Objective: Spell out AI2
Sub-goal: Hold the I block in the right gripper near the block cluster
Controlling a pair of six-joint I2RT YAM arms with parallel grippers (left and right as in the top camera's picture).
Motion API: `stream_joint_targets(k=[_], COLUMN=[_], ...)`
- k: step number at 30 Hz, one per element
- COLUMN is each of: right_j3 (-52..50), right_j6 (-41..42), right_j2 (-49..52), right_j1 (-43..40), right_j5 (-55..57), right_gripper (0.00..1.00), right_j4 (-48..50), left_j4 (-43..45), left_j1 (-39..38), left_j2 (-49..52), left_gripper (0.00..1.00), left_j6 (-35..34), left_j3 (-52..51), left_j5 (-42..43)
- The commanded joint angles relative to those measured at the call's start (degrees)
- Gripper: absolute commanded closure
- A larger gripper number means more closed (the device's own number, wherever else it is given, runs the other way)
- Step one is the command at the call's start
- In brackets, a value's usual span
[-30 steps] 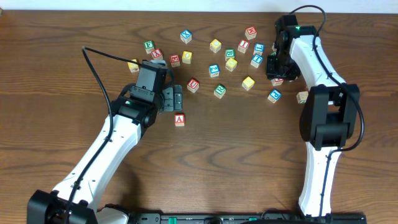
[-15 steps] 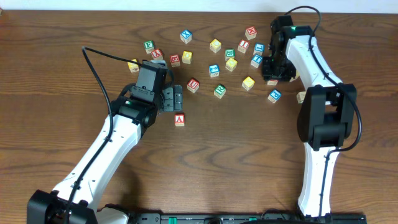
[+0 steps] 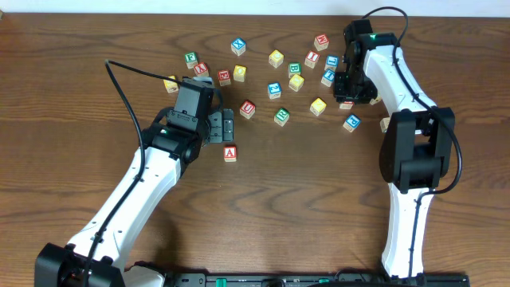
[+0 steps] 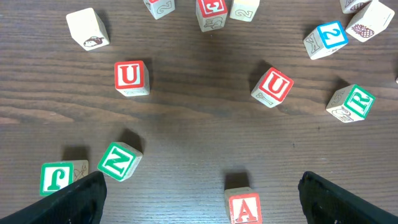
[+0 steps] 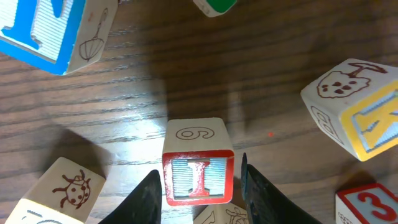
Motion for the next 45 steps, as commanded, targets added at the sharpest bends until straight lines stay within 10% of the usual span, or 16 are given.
stream_joint_targets(k=[1,45], right_j3=[0.72,-0.02], right_j6=[1.14,1.77], right_j2=[-0.55,-0.22], right_j1=[0.39,0.61], right_j5=[1.25,0.44], right_gripper=[0.64,0.64], right_j4=[0.28,1.70], left_j4=[0.04,0.04], left_j1=[0.24,0.24], left_j2=[-0.72,-0.72], left_gripper=[0.03,0.03], left_j6=[0.35,0.35], left_j3=[1.20,1.18], left_j5=[-0.35,-0.35])
